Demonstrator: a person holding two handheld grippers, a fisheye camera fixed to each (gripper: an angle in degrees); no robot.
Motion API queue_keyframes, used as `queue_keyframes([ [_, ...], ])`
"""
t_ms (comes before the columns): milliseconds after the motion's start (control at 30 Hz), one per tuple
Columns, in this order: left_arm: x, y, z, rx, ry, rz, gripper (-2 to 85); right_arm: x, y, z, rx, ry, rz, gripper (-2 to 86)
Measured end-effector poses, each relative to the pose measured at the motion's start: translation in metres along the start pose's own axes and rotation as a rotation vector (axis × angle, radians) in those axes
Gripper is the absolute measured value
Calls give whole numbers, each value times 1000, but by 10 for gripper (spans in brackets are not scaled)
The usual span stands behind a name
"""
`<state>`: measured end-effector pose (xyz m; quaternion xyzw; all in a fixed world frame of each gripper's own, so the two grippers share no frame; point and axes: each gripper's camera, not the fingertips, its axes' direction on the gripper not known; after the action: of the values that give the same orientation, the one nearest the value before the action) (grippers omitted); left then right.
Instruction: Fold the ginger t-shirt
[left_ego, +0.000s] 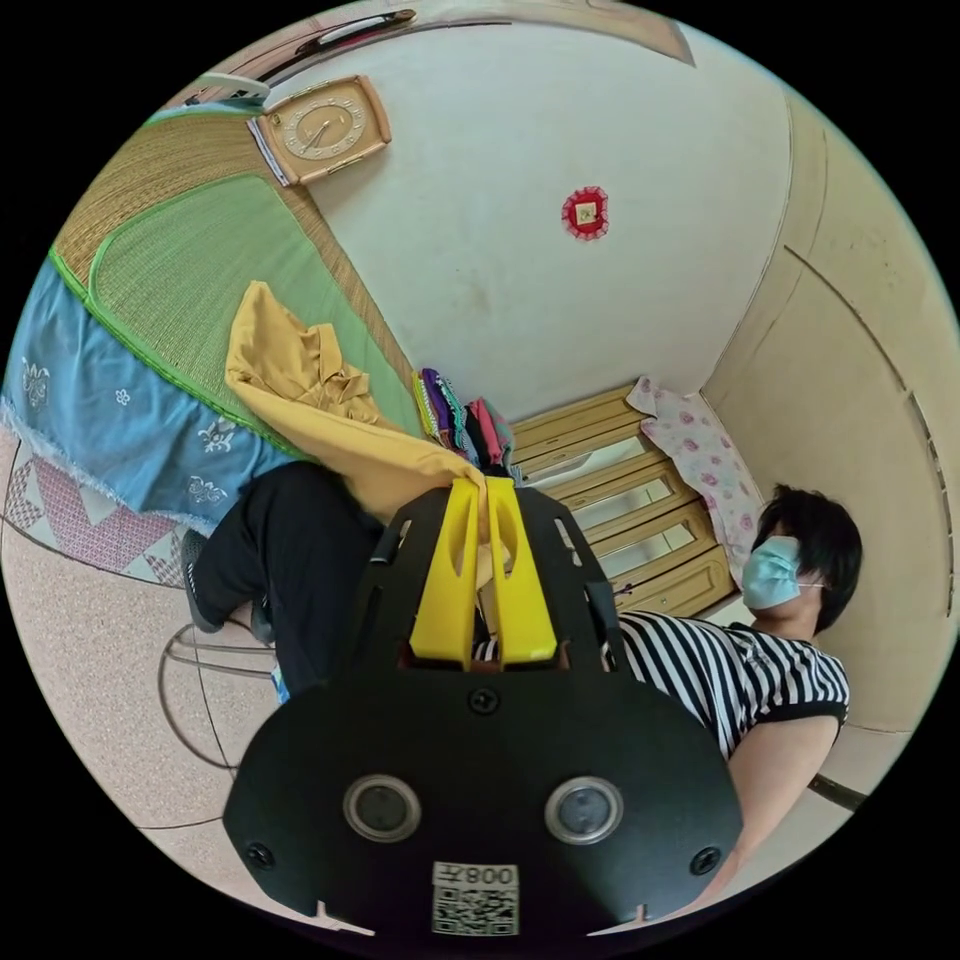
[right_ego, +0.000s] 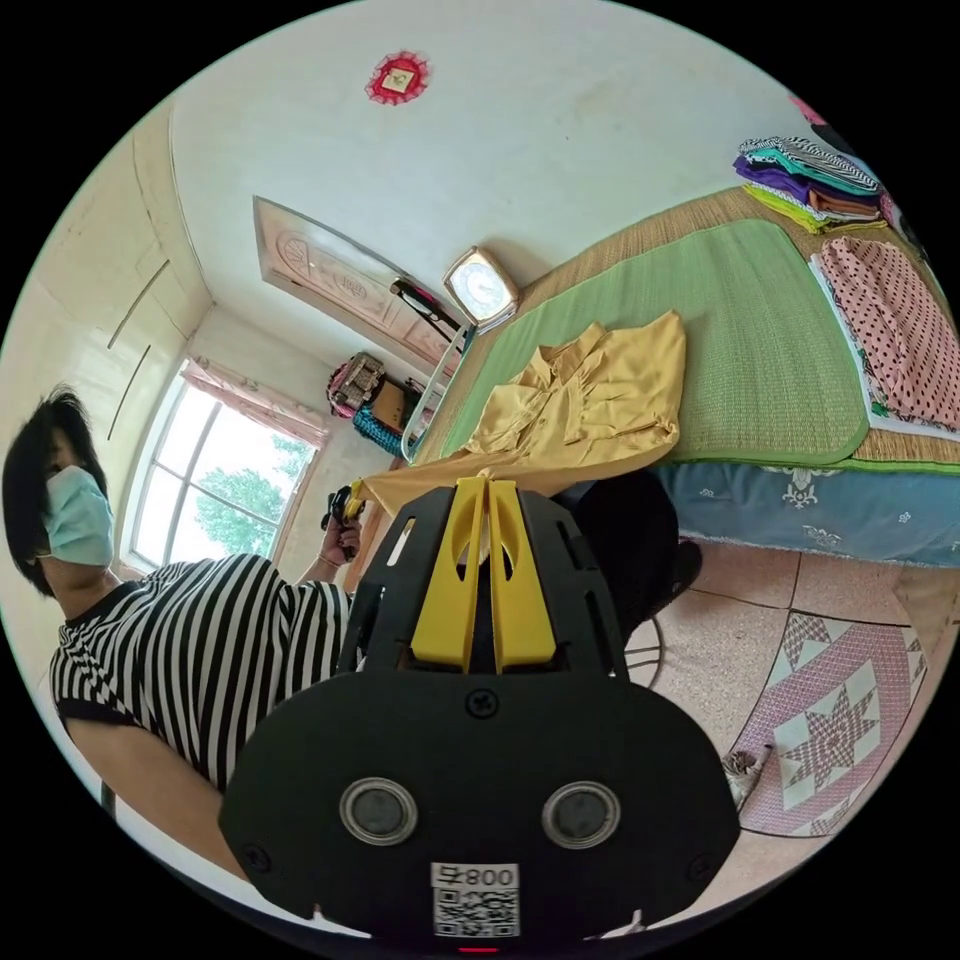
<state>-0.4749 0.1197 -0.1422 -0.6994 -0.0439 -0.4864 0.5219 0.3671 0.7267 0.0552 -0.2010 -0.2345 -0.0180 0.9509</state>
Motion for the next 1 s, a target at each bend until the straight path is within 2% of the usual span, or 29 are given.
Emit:
queue_keyframes([
  [400, 9, -56, 21, 25, 12, -46, 14, 32, -59, 14, 21, 27, 50, 2],
  [700, 7, -175, 70, -7, -53, -61, 14, 88, -185, 47, 13, 51, 91, 2],
  [1000, -24, -297, 139, -47, -133, -149, 17, 183, -328, 121, -100, 85, 188, 2],
])
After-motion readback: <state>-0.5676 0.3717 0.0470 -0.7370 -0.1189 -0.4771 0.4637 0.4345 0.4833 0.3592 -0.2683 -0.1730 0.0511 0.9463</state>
